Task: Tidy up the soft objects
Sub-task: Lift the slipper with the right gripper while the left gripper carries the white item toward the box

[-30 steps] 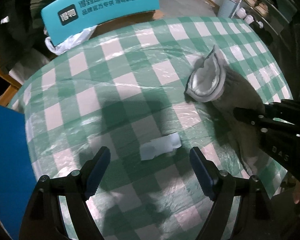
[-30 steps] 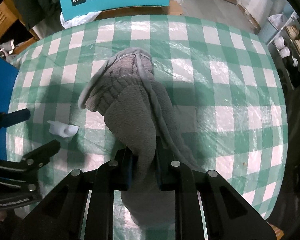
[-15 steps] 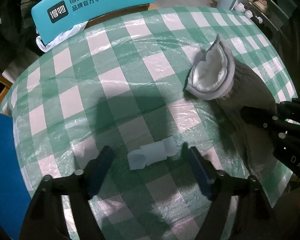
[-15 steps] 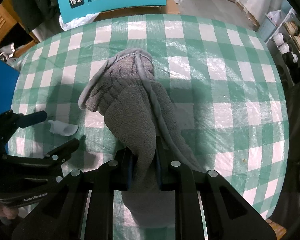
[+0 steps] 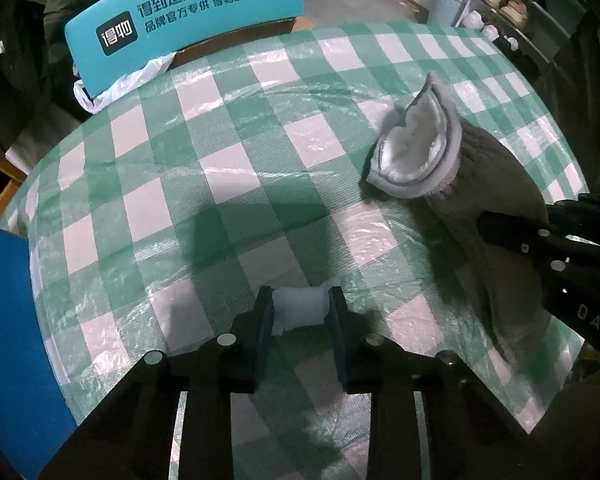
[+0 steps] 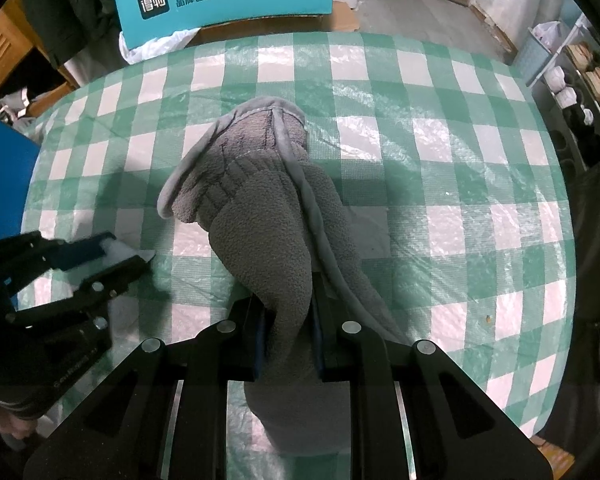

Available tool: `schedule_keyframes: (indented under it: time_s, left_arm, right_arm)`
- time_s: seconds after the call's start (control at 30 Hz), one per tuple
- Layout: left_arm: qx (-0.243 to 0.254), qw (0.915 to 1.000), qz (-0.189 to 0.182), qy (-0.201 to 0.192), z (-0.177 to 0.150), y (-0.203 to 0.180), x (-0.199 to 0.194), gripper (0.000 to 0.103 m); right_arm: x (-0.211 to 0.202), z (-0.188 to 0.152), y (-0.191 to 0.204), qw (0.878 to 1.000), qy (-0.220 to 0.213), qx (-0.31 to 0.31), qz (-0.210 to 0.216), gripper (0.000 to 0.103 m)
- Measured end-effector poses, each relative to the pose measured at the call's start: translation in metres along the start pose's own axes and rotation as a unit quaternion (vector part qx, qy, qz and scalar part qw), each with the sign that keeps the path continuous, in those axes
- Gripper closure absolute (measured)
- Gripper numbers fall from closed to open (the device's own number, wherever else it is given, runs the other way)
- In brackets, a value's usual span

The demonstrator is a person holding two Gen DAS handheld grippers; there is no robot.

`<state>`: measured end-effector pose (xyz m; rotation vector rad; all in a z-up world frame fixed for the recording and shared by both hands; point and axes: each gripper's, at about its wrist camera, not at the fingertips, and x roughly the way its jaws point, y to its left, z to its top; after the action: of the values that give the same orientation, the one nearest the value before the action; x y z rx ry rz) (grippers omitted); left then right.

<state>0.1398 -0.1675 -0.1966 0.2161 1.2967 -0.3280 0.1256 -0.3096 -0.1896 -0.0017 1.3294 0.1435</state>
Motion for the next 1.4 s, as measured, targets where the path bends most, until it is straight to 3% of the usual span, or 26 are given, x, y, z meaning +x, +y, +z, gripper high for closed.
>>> schedule_keyframes:
  time_s: [1.4]
  left_arm:
    - [-0.032, 0.9945, 0.057, -0.081, -0.029, 0.023, -0.117, 0.080]
  right_arm:
    - [-0.107, -0.019, 0.046, 0.993, -0.100, -0.052, 0.036, 0.088]
